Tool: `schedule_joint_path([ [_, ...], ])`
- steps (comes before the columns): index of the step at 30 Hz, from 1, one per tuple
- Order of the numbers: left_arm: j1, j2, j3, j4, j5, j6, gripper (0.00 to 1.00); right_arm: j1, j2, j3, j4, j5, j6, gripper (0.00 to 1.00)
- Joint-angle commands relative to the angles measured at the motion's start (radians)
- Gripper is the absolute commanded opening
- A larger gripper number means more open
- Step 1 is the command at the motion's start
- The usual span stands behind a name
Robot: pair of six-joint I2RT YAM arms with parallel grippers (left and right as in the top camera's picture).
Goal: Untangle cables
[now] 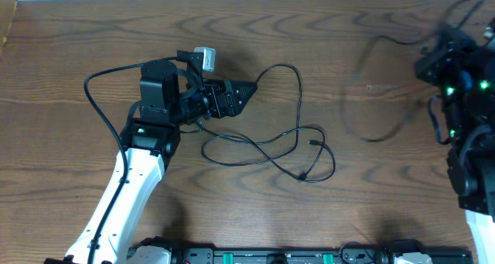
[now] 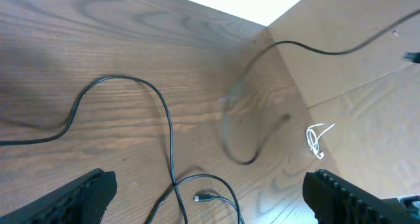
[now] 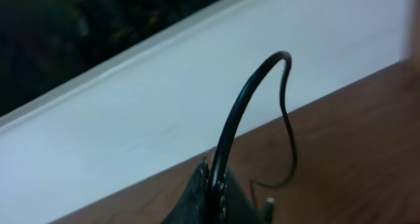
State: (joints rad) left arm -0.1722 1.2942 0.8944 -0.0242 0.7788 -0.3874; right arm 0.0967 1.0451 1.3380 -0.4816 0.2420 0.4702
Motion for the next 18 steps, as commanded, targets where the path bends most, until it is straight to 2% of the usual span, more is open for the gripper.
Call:
schedule_joint_path([
  [1,-0.003,0.000,0.011,0.002,-0.006,0.013,0.96,-0.022,0.008,0.040,-0.006,0.209,-0.092,0.01],
  [9,-0.003,0.000,0.011,0.002,-0.006,0.013,0.96,-0.176,0.071,0.041,-0.013,0.438,-0.117,0.01],
  [18,-0.003,0.000,0.011,0.002,-0.006,0.013,0.96,-0.352,0.249,0.041,-0.001,0.463,-0.116,0.01],
])
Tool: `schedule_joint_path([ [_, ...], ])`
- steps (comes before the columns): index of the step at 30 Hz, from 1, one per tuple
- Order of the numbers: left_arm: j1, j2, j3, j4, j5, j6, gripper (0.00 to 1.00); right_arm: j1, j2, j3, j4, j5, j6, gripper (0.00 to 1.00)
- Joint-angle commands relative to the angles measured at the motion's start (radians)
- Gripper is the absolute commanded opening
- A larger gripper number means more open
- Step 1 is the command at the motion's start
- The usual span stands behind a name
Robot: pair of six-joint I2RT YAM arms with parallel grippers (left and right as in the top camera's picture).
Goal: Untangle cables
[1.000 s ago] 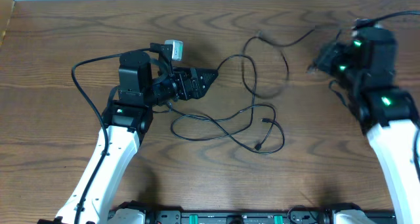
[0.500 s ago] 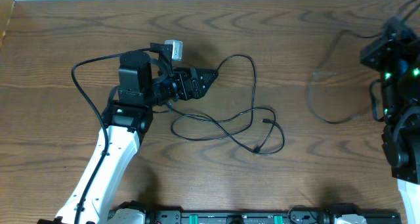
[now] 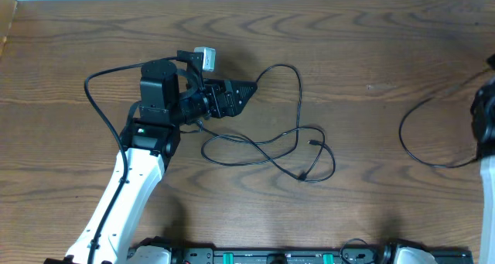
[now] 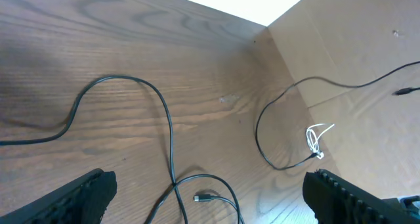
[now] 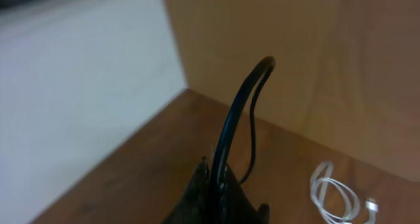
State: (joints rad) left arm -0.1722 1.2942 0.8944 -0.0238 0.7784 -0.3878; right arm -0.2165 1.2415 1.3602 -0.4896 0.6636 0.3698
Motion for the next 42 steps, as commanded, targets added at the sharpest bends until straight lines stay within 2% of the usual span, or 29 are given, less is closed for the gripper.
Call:
schedule_joint_path([
  [1,-0.003,0.000,0.011,0.001,-0.006,0.014,0.96,-0.055,0.078,0.019,0.011,0.041,-0.016,0.01],
  [9,-0.003,0.000,0.011,0.001,-0.006,0.014,0.96,-0.134,0.312,0.019,0.005,0.040,0.001,0.01],
  [13,-0.003,0.000,0.011,0.001,-0.006,0.013,0.96,-0.156,0.422,0.019,-0.024,0.028,0.054,0.01],
  [18,-0.003,0.000,0.011,0.001,-0.006,0.014,0.96,-0.175,0.553,0.018,-0.083,-0.094,0.065,0.04],
  [20,-0.003,0.000,0.011,0.001,-0.006,0.013,0.96,-0.180,0.589,0.018,-0.114,-0.144,0.080,0.18],
  [22,-0.003,0.000,0.011,0.001,-0.006,0.014,0.96,-0.183,0.613,0.018,-0.135,-0.195,0.079,0.38],
  [24,-0.003,0.000,0.011,0.001,-0.006,0.013,0.96,-0.188,0.623,0.018,-0.151,-0.233,0.079,0.71],
  [25,-0.003,0.000,0.011,0.001,-0.006,0.014,0.96,-0.191,0.623,0.018,-0.160,-0.251,0.079,0.99],
  [37,-0.003,0.000,0.011,0.001,-0.006,0.014,0.96,-0.194,0.574,0.018,-0.299,-0.314,0.087,0.99],
  [42,-0.003,0.000,0.011,0.001,-0.006,0.014,0.96,-0.194,0.507,0.018,-0.390,-0.508,0.056,0.99],
])
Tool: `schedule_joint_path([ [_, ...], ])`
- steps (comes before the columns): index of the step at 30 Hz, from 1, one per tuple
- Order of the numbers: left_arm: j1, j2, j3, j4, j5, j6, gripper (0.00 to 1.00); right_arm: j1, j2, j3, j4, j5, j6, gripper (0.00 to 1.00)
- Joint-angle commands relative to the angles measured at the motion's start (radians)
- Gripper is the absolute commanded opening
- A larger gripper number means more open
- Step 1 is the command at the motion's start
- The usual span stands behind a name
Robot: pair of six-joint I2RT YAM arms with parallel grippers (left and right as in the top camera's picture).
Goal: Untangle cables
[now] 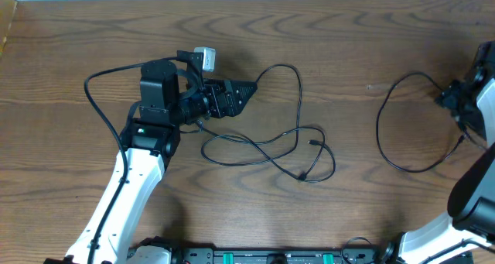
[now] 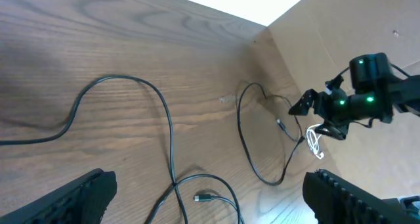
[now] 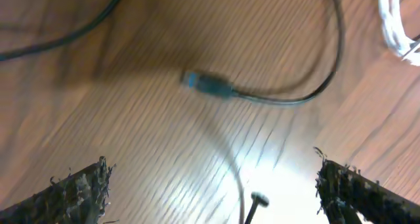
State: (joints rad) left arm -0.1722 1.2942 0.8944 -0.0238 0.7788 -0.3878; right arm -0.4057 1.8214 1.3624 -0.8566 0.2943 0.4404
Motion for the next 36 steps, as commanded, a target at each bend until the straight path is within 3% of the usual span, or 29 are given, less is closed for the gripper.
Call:
schedule_joint_path([
  [1,-0.003,0.000,0.011,0.001,-0.006,0.013,0.96,-0.005,-0.085,0.016,-0.029,-0.192,-0.047,0.99],
  [7,-0.003,0.000,0.011,0.001,-0.006,0.014,0.96,0.026,-0.126,0.016,-0.047,-0.553,-0.388,0.99],
  [14,-0.003,0.000,0.011,0.001,-0.006,0.013,0.96,0.119,-0.119,-0.006,-0.105,-0.589,-0.580,0.99],
  [26,-0.003,0.000,0.011,0.001,-0.006,0.014,0.96,0.232,-0.119,-0.120,-0.034,-0.484,-0.551,0.99],
  [36,-0.003,0.000,0.011,0.001,-0.006,0.013,0.96,0.304,-0.119,-0.335,0.188,-0.425,-0.456,0.99],
])
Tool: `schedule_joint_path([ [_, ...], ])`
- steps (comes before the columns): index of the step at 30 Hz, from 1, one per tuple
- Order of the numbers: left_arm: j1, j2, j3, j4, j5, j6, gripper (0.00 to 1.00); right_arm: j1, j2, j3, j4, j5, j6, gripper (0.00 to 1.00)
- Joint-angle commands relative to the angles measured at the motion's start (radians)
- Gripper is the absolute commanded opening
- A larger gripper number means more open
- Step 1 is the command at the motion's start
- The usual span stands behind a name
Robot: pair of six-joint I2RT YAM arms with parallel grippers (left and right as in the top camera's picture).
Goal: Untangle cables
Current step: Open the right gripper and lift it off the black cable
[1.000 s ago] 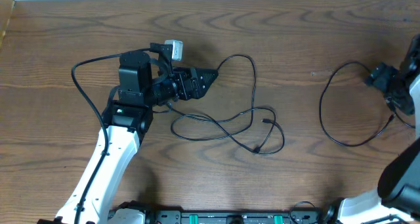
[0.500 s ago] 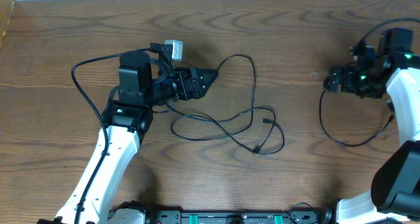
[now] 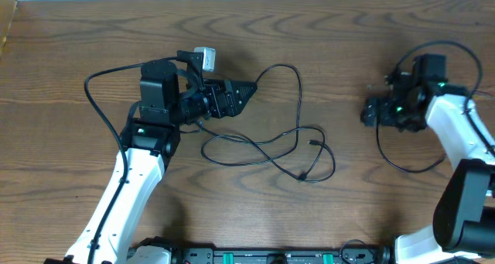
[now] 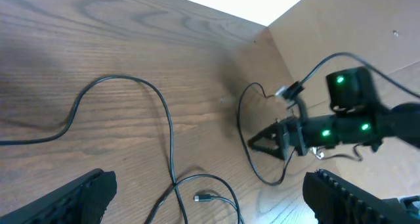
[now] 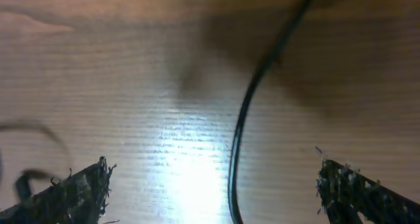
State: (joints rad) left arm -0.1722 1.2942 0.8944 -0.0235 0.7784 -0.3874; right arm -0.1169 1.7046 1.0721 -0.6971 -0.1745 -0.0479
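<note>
A black cable (image 3: 251, 140) lies in loose crossing loops mid-table, its plugs (image 3: 313, 142) near the loops' right side; the left wrist view shows its arc (image 4: 167, 129) and a plug (image 4: 203, 198). My left gripper (image 3: 246, 87) hovers open at the loops' upper left, and in its own view (image 4: 210, 181) nothing is gripped. A second black cable (image 3: 402, 166) lies apart on the right. My right gripper (image 3: 370, 111) is open low over its left end, and that cable (image 5: 246, 129) runs between the fingers (image 5: 79, 188) untouched.
A brown cardboard wall (image 4: 341, 46) stands along the table's right side. The table's far edge meets a white strip. The left arm's own black lead (image 3: 97, 101) arcs over the table's left part.
My right gripper, open by the table's right edge over a plug, is now further left, low over the left side of the separate cable. The left arm and the middle cable are unchanged.
My right gripper was shut on a cable held high at the back right, the cable swinging in the air. Then it held it further right. Later it was open and the cable lay on the right of the table. Now it hovers over that cable.
</note>
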Motion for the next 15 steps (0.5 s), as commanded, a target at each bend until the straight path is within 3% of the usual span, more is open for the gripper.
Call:
schedule_joint_path([
  [1,-0.003,0.000,0.011,0.001,-0.006,0.013,0.96,0.021,-0.003,-0.063,0.045,0.055,0.032,0.99],
  [10,-0.003,0.000,0.011,0.001,-0.006,0.013,0.96,0.042,-0.003,-0.203,0.179,0.139,0.010,0.96],
  [12,-0.003,0.000,0.011,0.001,-0.006,0.013,0.96,0.042,-0.003,-0.225,0.203,0.139,0.008,0.84],
  [15,-0.003,0.000,0.011,0.000,-0.006,0.013,0.96,0.042,-0.003,-0.241,0.231,0.139,0.009,0.39],
])
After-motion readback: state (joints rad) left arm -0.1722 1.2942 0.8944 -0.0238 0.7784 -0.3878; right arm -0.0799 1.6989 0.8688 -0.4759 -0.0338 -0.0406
